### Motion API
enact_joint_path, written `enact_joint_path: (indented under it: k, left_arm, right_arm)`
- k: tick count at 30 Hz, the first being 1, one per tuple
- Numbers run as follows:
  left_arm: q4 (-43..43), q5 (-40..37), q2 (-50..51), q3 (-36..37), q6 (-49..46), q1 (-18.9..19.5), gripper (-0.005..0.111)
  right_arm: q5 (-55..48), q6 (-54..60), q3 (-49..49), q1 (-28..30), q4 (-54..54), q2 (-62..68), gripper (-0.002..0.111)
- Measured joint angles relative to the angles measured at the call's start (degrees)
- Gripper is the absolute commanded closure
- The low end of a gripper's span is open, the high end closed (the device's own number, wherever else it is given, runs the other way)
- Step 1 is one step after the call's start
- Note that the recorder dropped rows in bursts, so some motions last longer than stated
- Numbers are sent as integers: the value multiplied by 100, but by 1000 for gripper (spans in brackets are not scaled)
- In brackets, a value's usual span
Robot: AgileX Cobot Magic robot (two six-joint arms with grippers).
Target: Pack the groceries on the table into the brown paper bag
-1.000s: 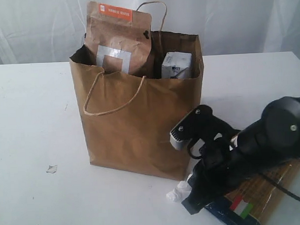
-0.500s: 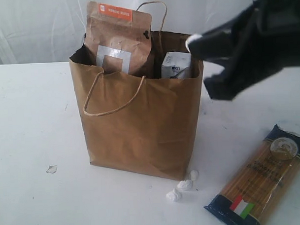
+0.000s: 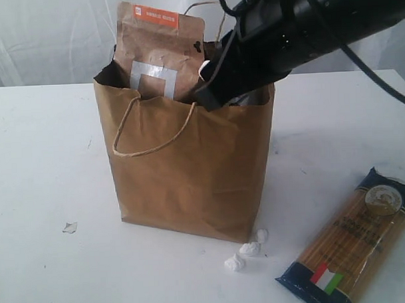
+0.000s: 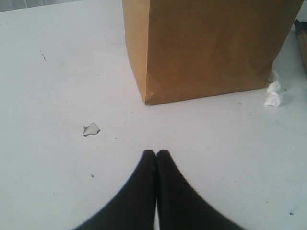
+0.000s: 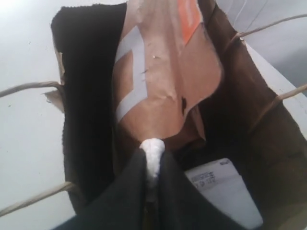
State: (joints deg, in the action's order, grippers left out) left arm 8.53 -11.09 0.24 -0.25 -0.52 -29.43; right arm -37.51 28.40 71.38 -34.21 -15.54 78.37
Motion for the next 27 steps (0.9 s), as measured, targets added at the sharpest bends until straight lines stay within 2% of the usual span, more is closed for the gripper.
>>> enact_joint_path:
  k: [5,7,13,19,27]
  left_arm:
    - [0,0,0,0,0,0,107]
    - [0,0,0,0,0,0,107]
    - [0,0,0,0,0,0,107]
    - [0,0,0,0,0,0,107]
    - [0,0,0,0,0,0,107]
  right_arm:
    - [0,0,0,0,0,10,55]
    - [0,0,0,0,0,10,50]
    - [10,0,0,0,47,-91,51]
    - [-341,-295,-38,0,403,-887,54]
    - [-710,-1652,-1088,0,978,-2589,54]
